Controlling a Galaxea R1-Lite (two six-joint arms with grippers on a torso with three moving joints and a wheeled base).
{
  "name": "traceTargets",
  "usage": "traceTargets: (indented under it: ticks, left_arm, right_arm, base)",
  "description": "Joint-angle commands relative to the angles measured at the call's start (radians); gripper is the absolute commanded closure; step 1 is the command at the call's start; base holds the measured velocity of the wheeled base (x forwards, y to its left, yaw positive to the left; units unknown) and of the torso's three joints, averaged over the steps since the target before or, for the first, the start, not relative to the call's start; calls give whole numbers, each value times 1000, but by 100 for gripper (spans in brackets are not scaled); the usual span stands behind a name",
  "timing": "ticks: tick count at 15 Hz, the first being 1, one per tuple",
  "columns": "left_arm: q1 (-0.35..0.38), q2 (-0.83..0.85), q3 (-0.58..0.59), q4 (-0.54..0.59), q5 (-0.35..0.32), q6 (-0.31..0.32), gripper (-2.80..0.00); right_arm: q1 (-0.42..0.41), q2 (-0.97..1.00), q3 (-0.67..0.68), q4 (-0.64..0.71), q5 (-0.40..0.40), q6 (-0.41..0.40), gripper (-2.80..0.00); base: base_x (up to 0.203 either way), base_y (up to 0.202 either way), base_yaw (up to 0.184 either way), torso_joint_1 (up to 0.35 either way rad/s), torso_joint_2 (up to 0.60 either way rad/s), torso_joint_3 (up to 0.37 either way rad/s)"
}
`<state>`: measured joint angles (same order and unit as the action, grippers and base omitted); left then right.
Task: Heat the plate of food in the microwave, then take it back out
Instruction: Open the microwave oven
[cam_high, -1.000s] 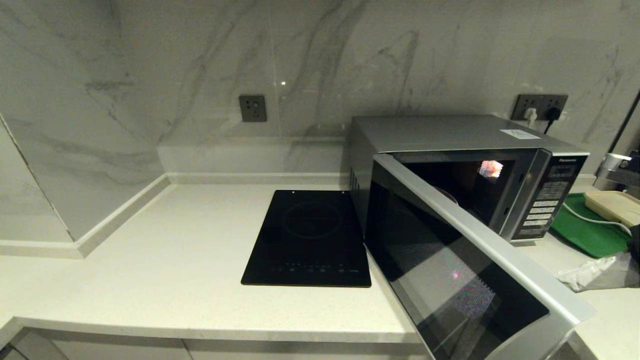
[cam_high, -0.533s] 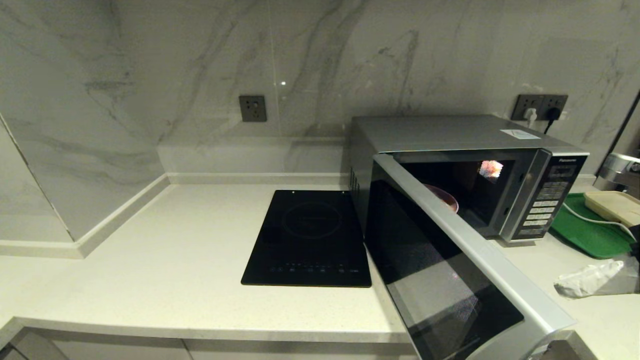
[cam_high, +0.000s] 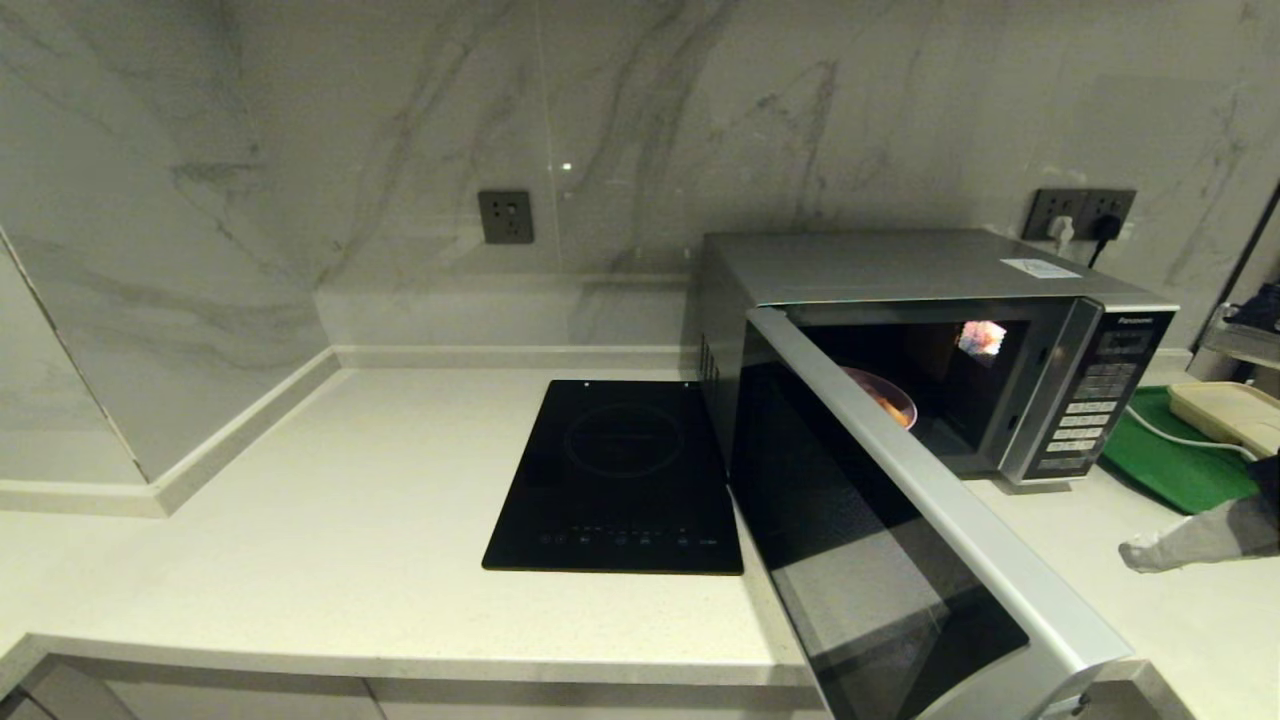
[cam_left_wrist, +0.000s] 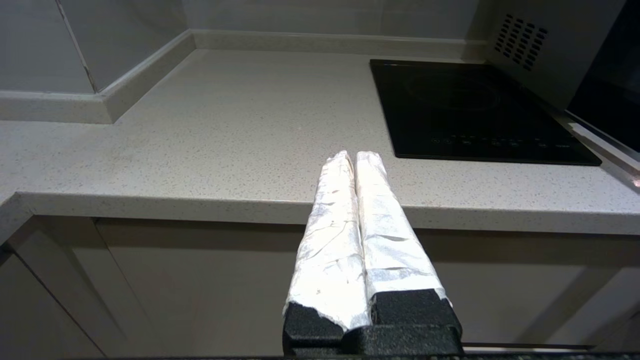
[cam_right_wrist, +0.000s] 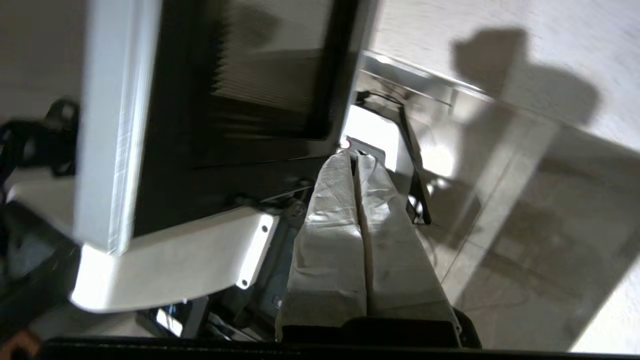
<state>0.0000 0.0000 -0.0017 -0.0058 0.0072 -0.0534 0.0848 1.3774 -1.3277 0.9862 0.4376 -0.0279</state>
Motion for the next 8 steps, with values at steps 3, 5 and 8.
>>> traceTargets:
  ticks: [3, 5, 8]
  left_arm:
    - [0, 0, 0, 0, 0, 0, 0]
    - [0, 0, 0, 0, 0, 0, 0]
    - [0, 0, 0, 0, 0, 0, 0]
  right_arm:
    - [67, -28, 17, 9, 141, -291, 0]
    - [100, -37, 46, 12, 158, -419, 0]
    - [113, -39, 52, 12, 160, -492, 0]
  base:
    - [0, 0, 0, 0, 0, 0]
    - [0, 0, 0, 0, 0, 0]
    - [0, 0, 0, 0, 0, 0]
